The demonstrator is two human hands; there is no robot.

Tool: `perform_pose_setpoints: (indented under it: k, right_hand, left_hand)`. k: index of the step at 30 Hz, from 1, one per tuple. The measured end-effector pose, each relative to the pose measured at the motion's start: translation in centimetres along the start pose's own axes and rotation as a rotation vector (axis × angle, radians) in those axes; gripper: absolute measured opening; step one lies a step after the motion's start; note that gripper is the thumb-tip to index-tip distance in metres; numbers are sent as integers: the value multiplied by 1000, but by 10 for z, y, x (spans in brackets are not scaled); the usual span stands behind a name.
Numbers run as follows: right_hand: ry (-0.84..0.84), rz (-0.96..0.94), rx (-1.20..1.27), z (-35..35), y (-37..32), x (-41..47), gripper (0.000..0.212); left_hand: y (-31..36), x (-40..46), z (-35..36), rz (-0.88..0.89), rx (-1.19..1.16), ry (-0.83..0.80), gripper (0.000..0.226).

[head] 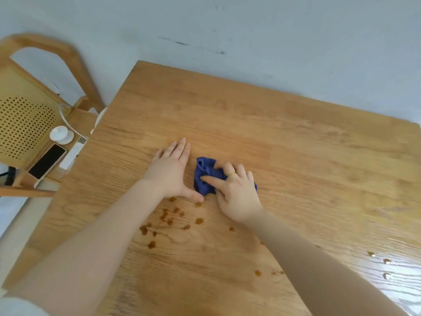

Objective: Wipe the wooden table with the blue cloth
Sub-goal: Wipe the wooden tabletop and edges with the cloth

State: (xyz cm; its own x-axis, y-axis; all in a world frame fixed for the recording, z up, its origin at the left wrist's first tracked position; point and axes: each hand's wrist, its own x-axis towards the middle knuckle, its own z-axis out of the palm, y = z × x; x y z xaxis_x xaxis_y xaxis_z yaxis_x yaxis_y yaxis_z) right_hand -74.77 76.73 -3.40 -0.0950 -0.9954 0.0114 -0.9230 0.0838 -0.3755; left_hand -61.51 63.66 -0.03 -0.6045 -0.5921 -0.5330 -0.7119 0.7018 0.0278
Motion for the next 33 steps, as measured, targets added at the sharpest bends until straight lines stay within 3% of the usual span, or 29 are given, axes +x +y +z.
perform_pose_setpoints:
  k: [3, 7, 9, 13, 17, 23, 25, 30, 33]
  right_hand:
    - [74, 15, 8, -2, 15, 25, 41]
    - [142, 283, -53, -4, 23, 77, 39]
    - [131, 301, -84, -4, 17, 79, 44]
    - [106, 43, -80, 7, -7, 40, 43]
    - [59, -120, -63, 12, -13, 25, 44]
    - [162, 406, -79, 13, -22, 71, 45]
    - [142, 335, -84, 17, -36, 64, 47]
    - [9, -75, -131, 28, -62, 36, 44]
    - [2, 17, -142, 28, -57, 64, 42]
  left_hand:
    - [-10, 0, -4, 52, -42, -12, 140]
    - [-13, 0, -2, 71, -76, 9, 132]
    - [-13, 0, -3, 54, -120, 21, 119]
    - [-29, -7, -7, 9, -172, 77, 92]
    - [-52, -21, -3, 32, -90, 38, 90]
    - [-82, -25, 0, -12, -120, 73, 94]
    - [-92, -26, 4, -18, -160, 89, 97]
    - [-121, -33, 16, 48, -175, 36, 104]
    - [-136, -35, 20, 65, -133, 104, 106]
